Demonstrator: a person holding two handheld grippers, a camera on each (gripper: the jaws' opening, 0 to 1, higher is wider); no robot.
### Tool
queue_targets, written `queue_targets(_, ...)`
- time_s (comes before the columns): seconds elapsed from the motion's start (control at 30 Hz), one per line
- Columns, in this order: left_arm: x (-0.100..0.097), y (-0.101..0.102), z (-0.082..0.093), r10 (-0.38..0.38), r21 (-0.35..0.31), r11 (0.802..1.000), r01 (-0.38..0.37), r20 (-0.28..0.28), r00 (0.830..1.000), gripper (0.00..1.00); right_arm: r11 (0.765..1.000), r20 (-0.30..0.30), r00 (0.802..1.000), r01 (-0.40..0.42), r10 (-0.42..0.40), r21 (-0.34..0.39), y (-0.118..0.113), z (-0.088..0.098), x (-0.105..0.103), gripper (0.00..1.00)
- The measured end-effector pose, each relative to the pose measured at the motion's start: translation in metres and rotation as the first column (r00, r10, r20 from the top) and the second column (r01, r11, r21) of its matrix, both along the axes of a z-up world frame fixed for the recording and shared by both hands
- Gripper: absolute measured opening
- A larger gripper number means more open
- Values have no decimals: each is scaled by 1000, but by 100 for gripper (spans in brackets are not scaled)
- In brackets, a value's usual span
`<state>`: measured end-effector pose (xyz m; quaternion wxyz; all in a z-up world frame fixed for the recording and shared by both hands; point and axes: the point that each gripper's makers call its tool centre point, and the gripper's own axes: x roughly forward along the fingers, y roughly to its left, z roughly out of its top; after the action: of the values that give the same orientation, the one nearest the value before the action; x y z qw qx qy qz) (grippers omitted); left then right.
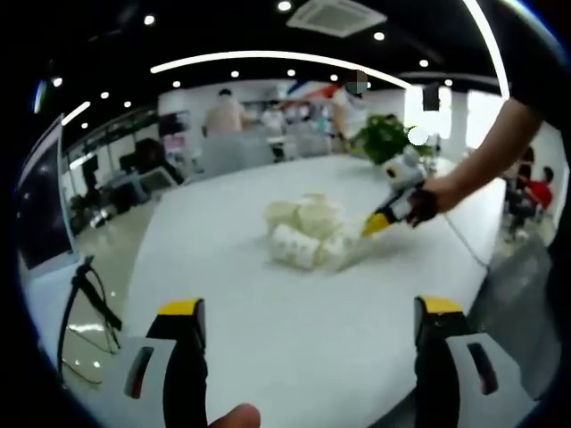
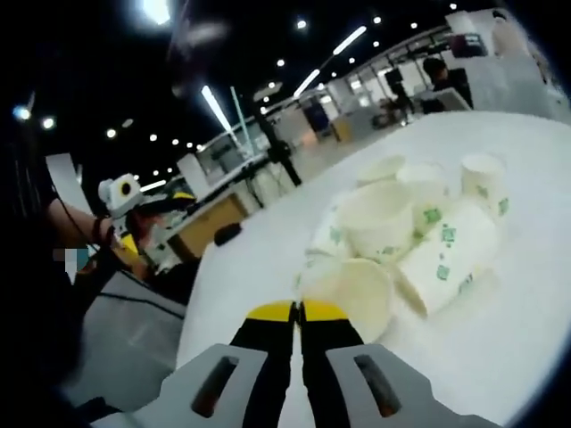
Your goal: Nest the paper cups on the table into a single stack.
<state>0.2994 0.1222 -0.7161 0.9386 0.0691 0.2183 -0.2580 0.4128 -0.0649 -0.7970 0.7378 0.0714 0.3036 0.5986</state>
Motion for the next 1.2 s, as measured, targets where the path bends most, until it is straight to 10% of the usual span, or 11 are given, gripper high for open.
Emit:
queue_targets(0.63, -2, -19, 5, -52, -5, 999, 53, 33, 998, 97, 997, 6, 997, 76, -76, -24, -21, 37, -27, 0)
queue_targets(1.2, 23, -50, 14, -166, -5, 986, 167, 69, 984, 97, 986, 165, 984, 94, -72, -134, -47, 105, -43, 0)
